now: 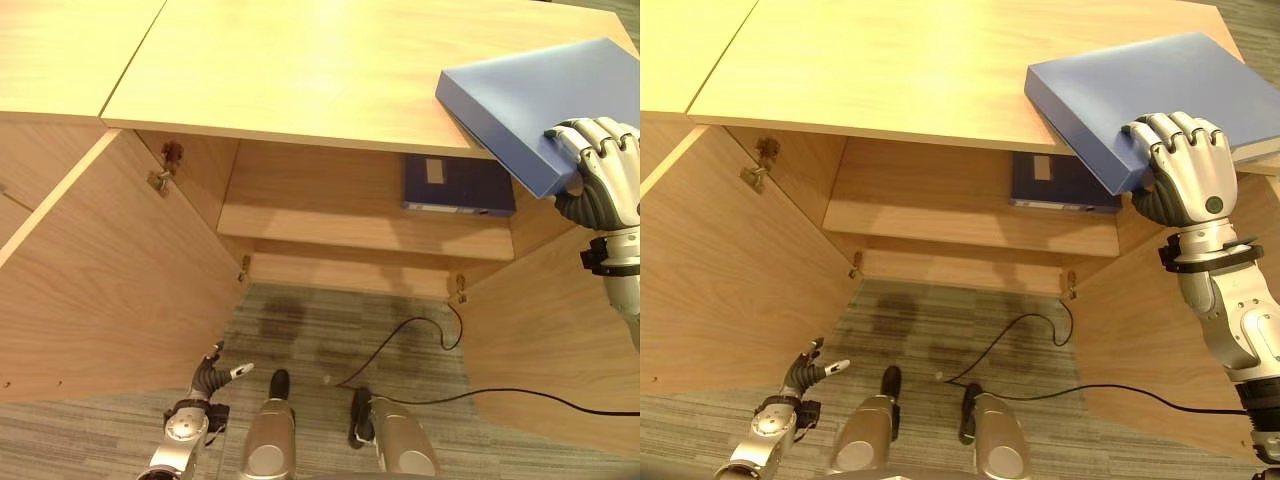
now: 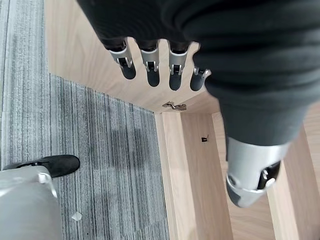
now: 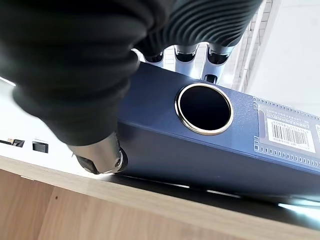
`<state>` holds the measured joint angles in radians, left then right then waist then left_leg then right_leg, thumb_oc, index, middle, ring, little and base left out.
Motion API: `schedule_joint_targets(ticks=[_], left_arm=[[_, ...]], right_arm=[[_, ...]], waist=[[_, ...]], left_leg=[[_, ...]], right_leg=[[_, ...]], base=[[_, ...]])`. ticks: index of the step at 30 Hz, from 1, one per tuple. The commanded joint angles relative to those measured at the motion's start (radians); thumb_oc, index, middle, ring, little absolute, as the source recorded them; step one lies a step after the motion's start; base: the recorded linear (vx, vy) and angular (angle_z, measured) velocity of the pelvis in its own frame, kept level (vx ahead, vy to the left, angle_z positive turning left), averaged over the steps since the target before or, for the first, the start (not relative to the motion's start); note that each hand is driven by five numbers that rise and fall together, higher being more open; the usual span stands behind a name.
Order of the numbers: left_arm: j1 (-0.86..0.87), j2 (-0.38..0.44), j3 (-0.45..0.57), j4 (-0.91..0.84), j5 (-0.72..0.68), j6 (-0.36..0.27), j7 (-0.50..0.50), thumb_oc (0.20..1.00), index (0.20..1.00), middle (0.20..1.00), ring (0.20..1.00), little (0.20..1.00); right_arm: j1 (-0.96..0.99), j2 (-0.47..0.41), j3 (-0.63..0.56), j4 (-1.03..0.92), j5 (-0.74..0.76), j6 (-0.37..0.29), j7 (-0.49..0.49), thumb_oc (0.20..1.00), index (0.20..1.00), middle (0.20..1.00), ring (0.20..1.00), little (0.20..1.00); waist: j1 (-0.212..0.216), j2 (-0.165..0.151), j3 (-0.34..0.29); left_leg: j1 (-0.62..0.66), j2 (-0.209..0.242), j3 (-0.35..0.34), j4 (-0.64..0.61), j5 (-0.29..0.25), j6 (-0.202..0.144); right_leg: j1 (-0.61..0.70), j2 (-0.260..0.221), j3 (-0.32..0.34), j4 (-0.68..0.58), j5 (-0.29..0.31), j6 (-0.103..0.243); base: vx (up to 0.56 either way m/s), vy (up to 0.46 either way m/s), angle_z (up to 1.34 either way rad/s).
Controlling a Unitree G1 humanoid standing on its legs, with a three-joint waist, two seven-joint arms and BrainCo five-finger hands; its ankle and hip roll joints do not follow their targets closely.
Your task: Put the empty folder in the office cabinet
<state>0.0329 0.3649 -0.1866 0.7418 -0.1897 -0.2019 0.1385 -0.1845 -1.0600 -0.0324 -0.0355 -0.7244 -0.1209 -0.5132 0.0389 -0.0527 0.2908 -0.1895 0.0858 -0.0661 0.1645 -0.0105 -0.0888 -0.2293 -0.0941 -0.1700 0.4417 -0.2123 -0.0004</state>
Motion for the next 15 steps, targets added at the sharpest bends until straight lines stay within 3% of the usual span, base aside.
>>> schedule_joint_targets(ticks=[1,7,13,15], left_arm=[[0.001,0.031,0.002,-0.025,-0.005,-0.03,0.018,1.0,1.0,1.0,1.0,1.0],[0.023,0.01,0.01,0.005,0.005,-0.022,0.015,1.0,1.0,1.0,1.0,1.0],[0.024,-0.01,0.017,0.056,0.022,-0.008,0.008,1.0,1.0,1.0,1.0,1.0],[0.023,-0.013,0.02,0.076,0.024,0.004,0.007,1.0,1.0,1.0,1.0,1.0]], right_arm=[[-0.039,-0.029,0.024,0.002,0.071,0.016,-0.011,0.2,0.2,0.2,0.2,0.2],[-0.079,-0.084,-0.034,-0.043,0.077,0.032,-0.023,0.2,0.2,0.2,0.2,0.2],[-0.105,-0.132,-0.108,-0.074,0.122,0.036,-0.032,0.2,0.2,0.2,0.2,0.2],[-0.153,-0.138,-0.124,-0.074,0.219,0.026,-0.026,0.2,0.2,0.2,0.2,0.2]], waist=[[0.014,-0.007,-0.112],[0.009,-0.002,-0.204],[-0.002,-0.01,-0.262],[-0.003,-0.019,-0.28]], left_leg=[[0.064,0.059,0.019,-0.074,-0.016,-0.031],[0.169,0.045,0.078,-0.234,0.038,-0.037],[0.184,0.038,0.103,-0.252,0.032,-0.048],[0.206,0.036,0.116,-0.252,0.024,-0.047]], right_leg=[[0.097,-0.047,0.073,-0.223,0.126,0.136],[0.187,-0.052,0.037,-0.38,0.198,0.17],[0.235,-0.047,0.026,-0.469,0.225,0.184],[0.25,-0.05,0.03,-0.472,0.229,0.187]], base=[[0.06,0.006,-0.03],[0.11,0.023,-0.02],[0.04,0.033,-0.02],[0.04,0.048,-0.06]])
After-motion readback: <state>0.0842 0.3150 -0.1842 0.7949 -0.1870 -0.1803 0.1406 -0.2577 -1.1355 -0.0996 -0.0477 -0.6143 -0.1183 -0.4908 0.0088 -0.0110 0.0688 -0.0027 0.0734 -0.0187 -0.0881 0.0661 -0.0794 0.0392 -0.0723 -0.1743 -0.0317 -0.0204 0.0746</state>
